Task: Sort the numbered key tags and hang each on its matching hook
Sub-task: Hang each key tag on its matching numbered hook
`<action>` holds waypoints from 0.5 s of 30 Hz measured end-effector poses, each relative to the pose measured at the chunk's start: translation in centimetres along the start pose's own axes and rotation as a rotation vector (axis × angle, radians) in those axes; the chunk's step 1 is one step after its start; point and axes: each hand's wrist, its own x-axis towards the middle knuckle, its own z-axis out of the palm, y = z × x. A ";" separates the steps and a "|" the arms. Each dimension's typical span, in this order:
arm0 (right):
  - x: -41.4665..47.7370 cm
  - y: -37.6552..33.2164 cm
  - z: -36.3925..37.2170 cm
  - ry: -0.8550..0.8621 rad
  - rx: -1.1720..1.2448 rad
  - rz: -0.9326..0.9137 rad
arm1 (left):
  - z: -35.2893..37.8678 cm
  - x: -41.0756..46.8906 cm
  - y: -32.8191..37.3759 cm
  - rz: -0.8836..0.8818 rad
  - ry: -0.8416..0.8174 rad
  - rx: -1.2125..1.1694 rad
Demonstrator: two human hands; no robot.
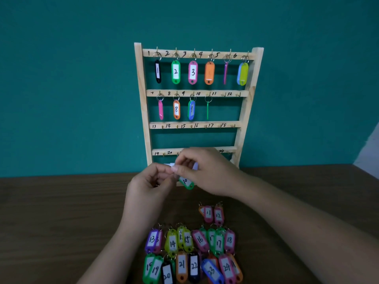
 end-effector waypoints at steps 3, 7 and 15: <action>-0.3 0.3 0.0 -0.026 0.050 0.015 | -0.2 0.0 0.0 0.000 0.004 -0.026; -0.5 0.5 0.0 -0.076 0.058 0.012 | -0.4 0.0 -0.1 -0.004 0.004 -0.031; 1.0 1.2 -3.0 0.171 0.112 0.091 | -0.2 -0.1 -0.1 -0.032 0.003 -0.051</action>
